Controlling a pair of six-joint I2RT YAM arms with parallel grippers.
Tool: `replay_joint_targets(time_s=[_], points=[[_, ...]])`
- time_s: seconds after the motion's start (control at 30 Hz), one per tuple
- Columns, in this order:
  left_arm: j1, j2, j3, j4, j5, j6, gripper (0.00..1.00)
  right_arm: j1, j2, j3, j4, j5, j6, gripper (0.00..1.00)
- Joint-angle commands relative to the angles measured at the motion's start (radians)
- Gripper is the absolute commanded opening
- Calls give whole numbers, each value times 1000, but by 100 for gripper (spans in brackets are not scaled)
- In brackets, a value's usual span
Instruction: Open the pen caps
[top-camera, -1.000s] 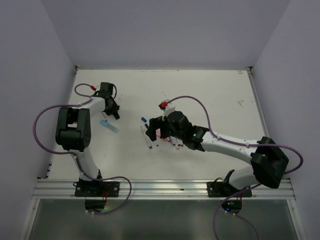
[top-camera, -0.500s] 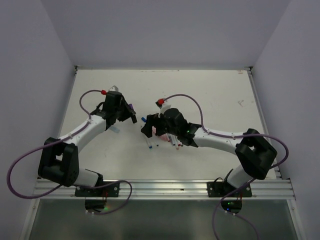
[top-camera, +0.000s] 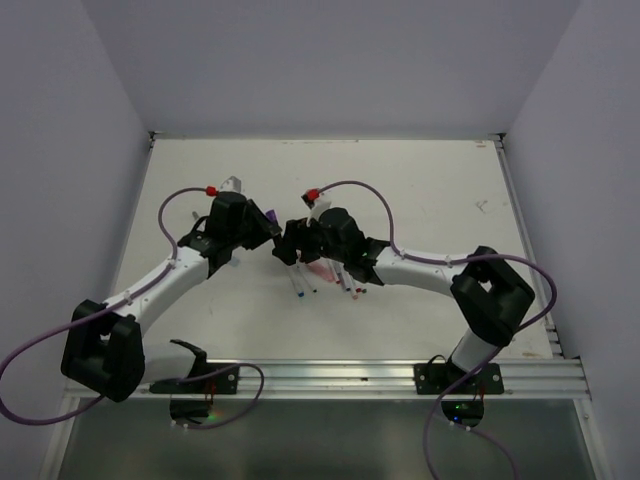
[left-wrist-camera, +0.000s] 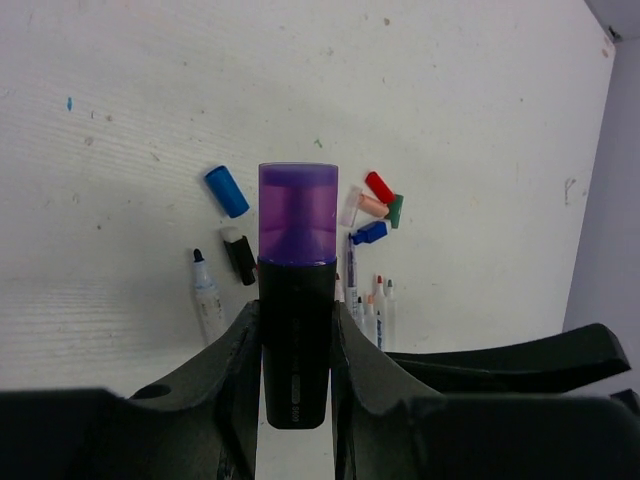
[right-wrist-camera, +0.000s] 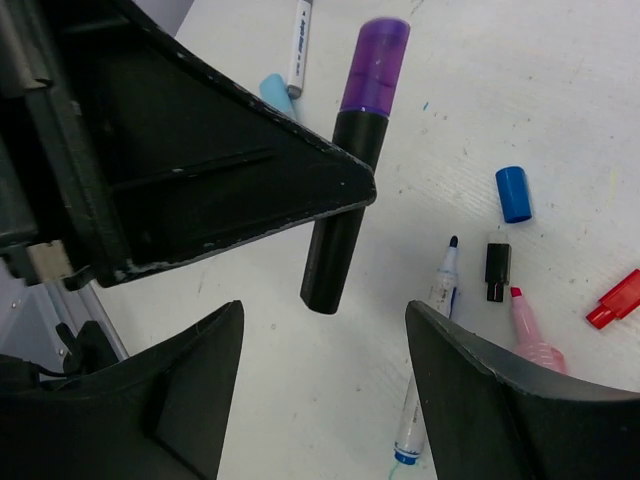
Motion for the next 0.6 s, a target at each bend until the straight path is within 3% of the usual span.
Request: replay_joint_targets(time_s=[0.0,0.57], points=[[-14,-52,-2,36,0,-26,3,-7,21,48,54,-14,1,69],[-74,-102,-25,48,-17,-37,2,-30,59,57,129,-39,13,39]])
